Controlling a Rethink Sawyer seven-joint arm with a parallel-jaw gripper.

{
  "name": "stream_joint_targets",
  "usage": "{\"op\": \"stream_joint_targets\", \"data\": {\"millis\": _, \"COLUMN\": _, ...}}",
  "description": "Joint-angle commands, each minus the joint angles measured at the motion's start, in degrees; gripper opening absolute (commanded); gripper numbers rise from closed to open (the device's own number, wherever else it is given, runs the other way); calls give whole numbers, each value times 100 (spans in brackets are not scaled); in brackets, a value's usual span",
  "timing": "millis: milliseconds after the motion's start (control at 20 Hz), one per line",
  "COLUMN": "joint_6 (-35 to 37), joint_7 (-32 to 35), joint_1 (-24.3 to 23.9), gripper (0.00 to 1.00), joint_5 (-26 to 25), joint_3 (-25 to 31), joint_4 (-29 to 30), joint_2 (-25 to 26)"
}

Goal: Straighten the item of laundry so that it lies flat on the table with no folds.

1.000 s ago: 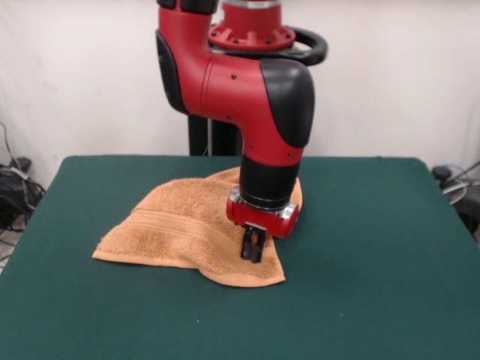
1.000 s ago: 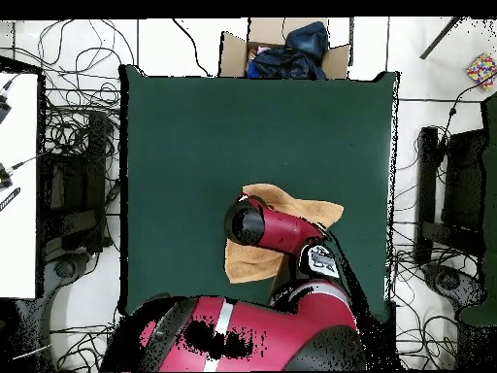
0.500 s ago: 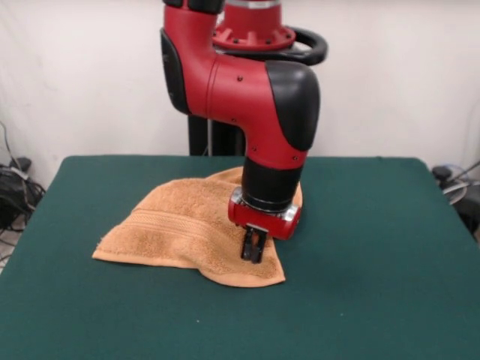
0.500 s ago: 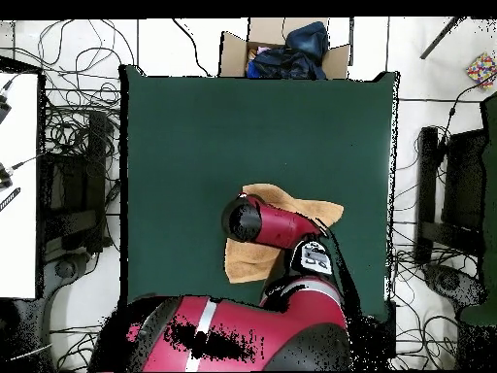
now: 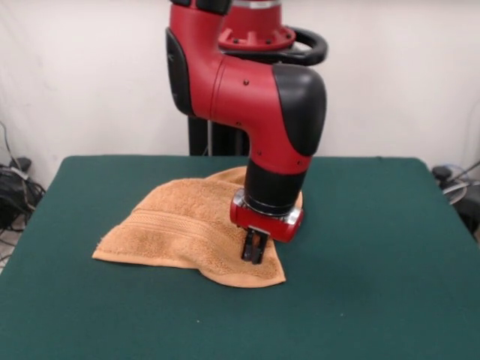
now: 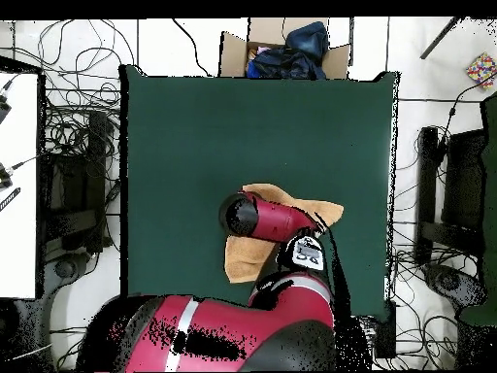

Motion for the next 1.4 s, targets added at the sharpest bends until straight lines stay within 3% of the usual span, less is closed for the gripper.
{"op": "stream_joint_targets", "data": {"millis": 50, "joint_6": -811, "joint_7": 1214, "joint_1": 310, "gripper": 0, "joint_5": 694, "joint_3": 876, "joint_4": -1200, "joint_2": 1251}}
{"op": "stream_joint_targets", "data": {"millis": 500, "joint_6": -887, "joint_7": 1270, "joint_1": 284, "gripper": 0, "joint_5": 792, "joint_3": 1015, "joint_4": -1230, "joint_2": 1234}}
{"op": "stream_joint_targets", "data": {"millis": 1150, "joint_6": -1606, "joint_7": 1074, "joint_1": -595, "gripper": 0, "joint_5": 441, "joint_3": 2331, "joint_4": -1046, "joint_2": 1463}}
{"op": "stream_joint_targets", "data": {"millis": 1400, "joint_6": -1545, "joint_7": 1146, "joint_1": -638, "gripper": 0, "joint_5": 501, "joint_3": 2442, "joint_4": -984, "joint_2": 1415}}
